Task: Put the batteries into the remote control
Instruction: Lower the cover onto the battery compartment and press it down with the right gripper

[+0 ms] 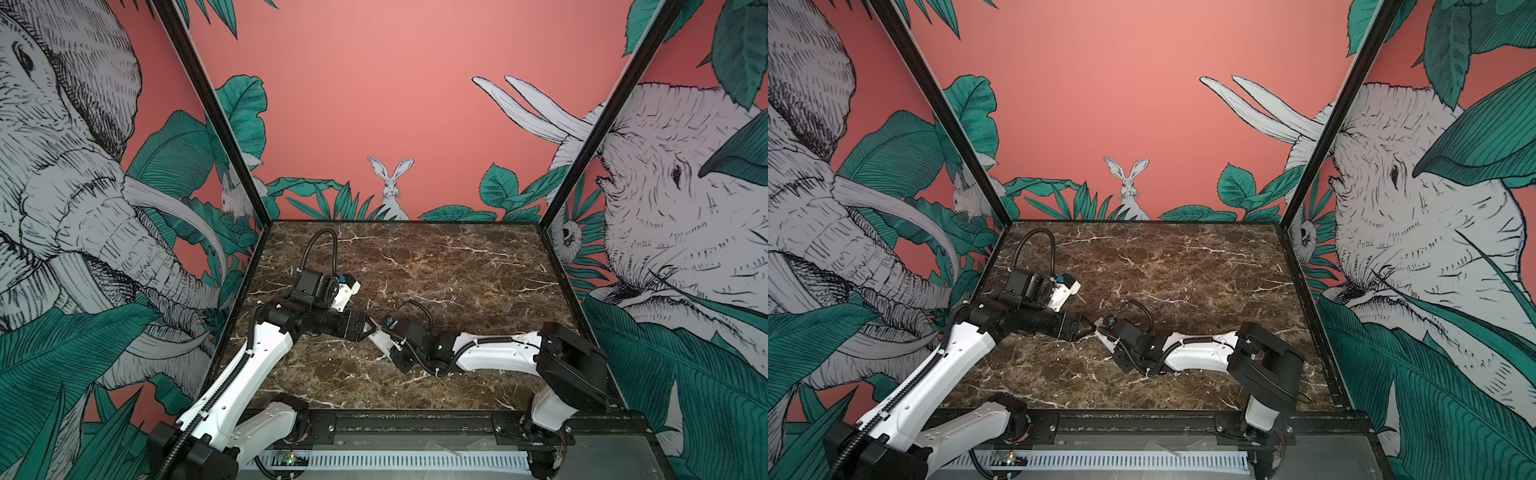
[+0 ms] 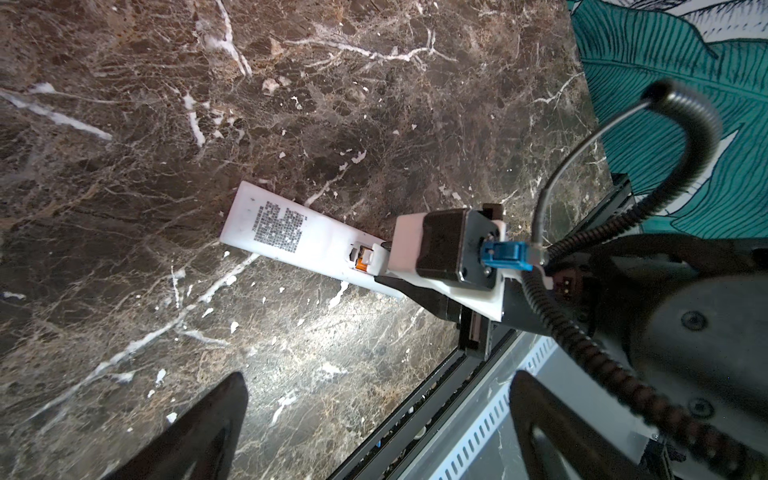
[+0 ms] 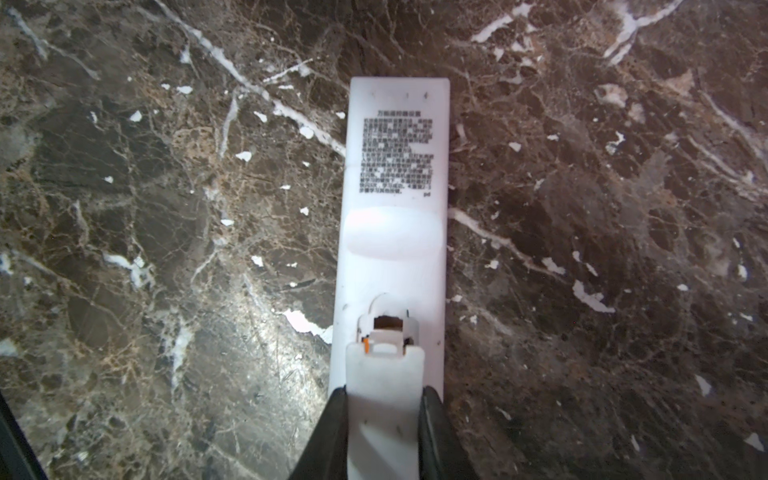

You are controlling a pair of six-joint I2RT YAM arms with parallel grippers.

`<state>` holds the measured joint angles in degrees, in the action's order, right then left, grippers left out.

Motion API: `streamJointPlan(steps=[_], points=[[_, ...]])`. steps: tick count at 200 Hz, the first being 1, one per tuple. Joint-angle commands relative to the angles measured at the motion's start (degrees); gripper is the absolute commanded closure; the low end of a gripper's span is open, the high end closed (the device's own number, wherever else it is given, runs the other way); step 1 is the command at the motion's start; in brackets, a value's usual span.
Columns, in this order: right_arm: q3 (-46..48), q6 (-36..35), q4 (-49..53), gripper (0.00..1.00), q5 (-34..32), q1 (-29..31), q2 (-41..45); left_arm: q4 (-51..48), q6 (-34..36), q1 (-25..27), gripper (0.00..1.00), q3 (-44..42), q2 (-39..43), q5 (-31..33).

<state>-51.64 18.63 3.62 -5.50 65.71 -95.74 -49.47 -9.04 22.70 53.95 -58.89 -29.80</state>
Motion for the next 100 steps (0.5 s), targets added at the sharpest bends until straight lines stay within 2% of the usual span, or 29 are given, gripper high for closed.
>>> streamJointPlan(steps=[1,100], points=[[0.40,-0.87,1.00,0.76,0.55,0.29,0.92,-0.36,0.73,-0.26,0.01,-0.76,1.23,0.05],[-1.00,-2.45,4.34,0.75,3.40,0.30,-0.38,-0.36,0.69,-0.26,0.01,-0.87,1.53,0.36]])
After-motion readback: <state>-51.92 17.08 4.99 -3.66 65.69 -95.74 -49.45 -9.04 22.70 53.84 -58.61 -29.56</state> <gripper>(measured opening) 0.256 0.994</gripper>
